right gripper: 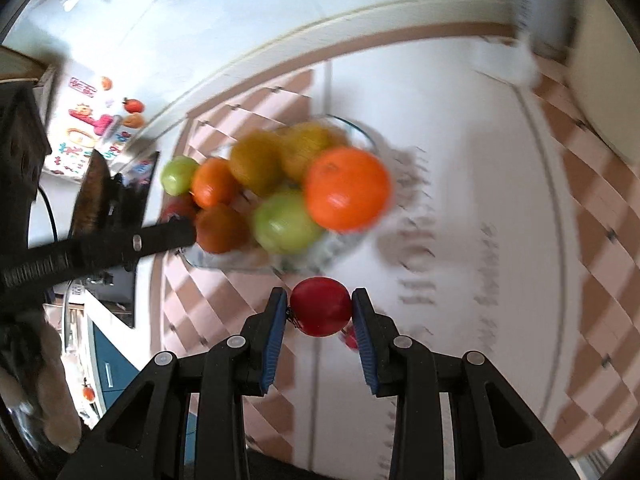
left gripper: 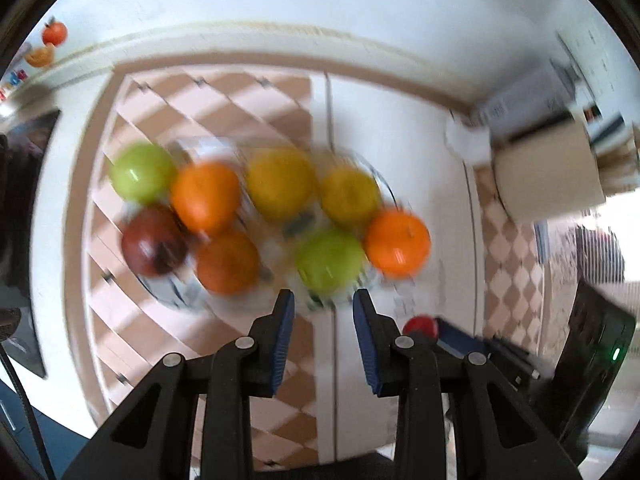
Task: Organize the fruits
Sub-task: 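Carry both cherry tomatoes onto the plate and open both tools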
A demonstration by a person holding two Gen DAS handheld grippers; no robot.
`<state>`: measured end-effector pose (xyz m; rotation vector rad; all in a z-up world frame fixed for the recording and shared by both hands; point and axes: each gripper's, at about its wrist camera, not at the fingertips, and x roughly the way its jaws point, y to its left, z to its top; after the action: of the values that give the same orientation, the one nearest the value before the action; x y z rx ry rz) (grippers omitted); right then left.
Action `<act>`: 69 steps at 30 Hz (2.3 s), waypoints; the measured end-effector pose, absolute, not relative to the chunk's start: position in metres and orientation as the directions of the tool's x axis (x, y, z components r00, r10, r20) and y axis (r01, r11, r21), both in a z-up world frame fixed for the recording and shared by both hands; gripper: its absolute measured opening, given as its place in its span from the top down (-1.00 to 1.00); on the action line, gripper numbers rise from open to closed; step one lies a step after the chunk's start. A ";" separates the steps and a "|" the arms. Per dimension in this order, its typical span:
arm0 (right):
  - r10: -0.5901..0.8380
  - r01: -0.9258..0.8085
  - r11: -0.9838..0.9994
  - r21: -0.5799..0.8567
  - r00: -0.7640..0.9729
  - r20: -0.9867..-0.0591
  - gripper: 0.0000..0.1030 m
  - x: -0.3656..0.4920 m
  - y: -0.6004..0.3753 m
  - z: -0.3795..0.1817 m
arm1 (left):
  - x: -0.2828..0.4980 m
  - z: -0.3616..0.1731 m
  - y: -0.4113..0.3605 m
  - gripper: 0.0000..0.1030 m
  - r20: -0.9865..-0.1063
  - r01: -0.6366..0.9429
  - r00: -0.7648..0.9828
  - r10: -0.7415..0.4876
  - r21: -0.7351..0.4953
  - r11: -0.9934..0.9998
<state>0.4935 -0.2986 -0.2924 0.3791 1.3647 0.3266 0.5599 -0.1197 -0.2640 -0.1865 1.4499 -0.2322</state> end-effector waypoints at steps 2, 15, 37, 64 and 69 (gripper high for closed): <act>0.454 0.003 0.886 0.463 0.188 -0.871 0.30 0.499 -0.298 -0.286 | 0.573 -0.263 -0.116 0.46 -0.959 0.057 0.092 -0.267 -0.262 0.963; 0.345 0.189 0.909 0.371 0.157 -0.925 0.30 0.447 -0.390 -0.315 | 0.516 -0.335 -0.193 0.18 -0.929 0.143 -0.184 -0.322 -0.349 0.926; 0.351 0.197 0.902 0.384 0.184 -0.918 0.30 0.444 -0.395 -0.307 | 0.501 -0.341 -0.226 0.48 -0.973 0.309 -0.125 -0.194 -0.224 0.924; 0.524 -0.031 0.851 0.524 0.089 -0.847 -0.19 0.580 -0.244 -0.315 | 0.613 -0.304 -0.070 0.36 -0.956 -0.133 -0.041 -0.290 -0.283 0.950; 0.498 -0.007 0.866 0.500 0.107 -0.861 -0.47 0.582 -0.258 -0.306 | 0.611 -0.293 -0.063 -0.50 -0.966 -0.136 -0.004 -0.260 -0.257 0.957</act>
<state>0.5824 -0.2584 -0.3062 0.4205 1.4256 0.3884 0.6109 -0.0626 -0.2928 -0.3132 1.5799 -0.0997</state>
